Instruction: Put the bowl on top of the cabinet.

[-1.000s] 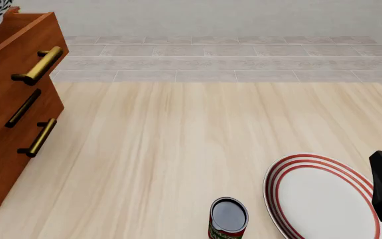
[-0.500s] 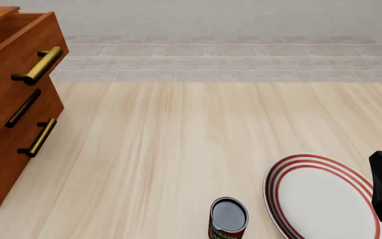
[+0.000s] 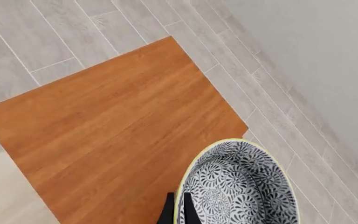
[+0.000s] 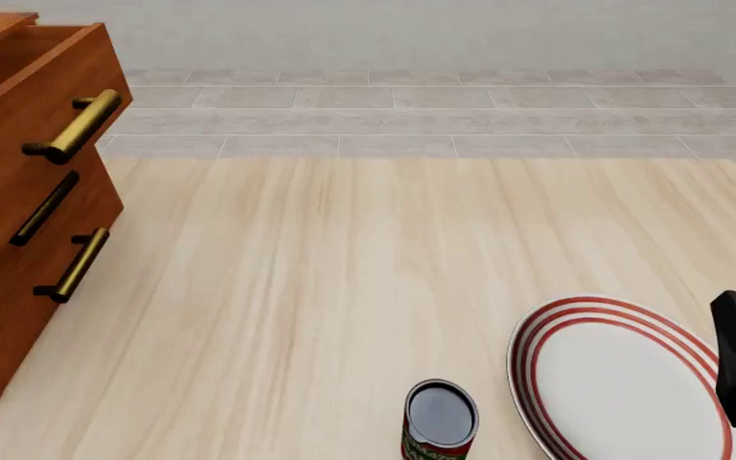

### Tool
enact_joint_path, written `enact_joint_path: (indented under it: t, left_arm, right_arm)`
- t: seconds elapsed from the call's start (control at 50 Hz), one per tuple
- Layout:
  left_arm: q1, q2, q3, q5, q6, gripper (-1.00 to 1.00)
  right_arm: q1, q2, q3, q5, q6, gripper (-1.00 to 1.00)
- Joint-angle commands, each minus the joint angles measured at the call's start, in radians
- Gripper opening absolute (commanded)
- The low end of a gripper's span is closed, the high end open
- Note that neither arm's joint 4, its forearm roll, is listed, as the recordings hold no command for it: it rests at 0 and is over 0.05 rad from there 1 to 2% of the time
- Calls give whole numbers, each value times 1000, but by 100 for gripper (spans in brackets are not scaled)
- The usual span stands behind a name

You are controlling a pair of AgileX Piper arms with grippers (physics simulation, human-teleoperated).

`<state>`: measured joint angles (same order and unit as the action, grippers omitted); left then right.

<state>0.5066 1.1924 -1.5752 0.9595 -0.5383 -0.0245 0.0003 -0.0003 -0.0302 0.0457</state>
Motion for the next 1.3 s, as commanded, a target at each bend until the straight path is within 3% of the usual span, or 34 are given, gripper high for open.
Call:
enact_joint_path:
  t: [0.02, 0.48, 1.3]
  left_arm:
    - [31, 5, 11, -19, 3, -100]
    - [92, 21, -10, -17, 0, -100]
    - [152, 39, 44, -70, -20, -100]
  right_arm:
    - [0, 0, 0, 0, -1, 100]
    - [1, 0, 0, 1, -8, 100]
    - [-1, 0, -1, 0, -6, 100]
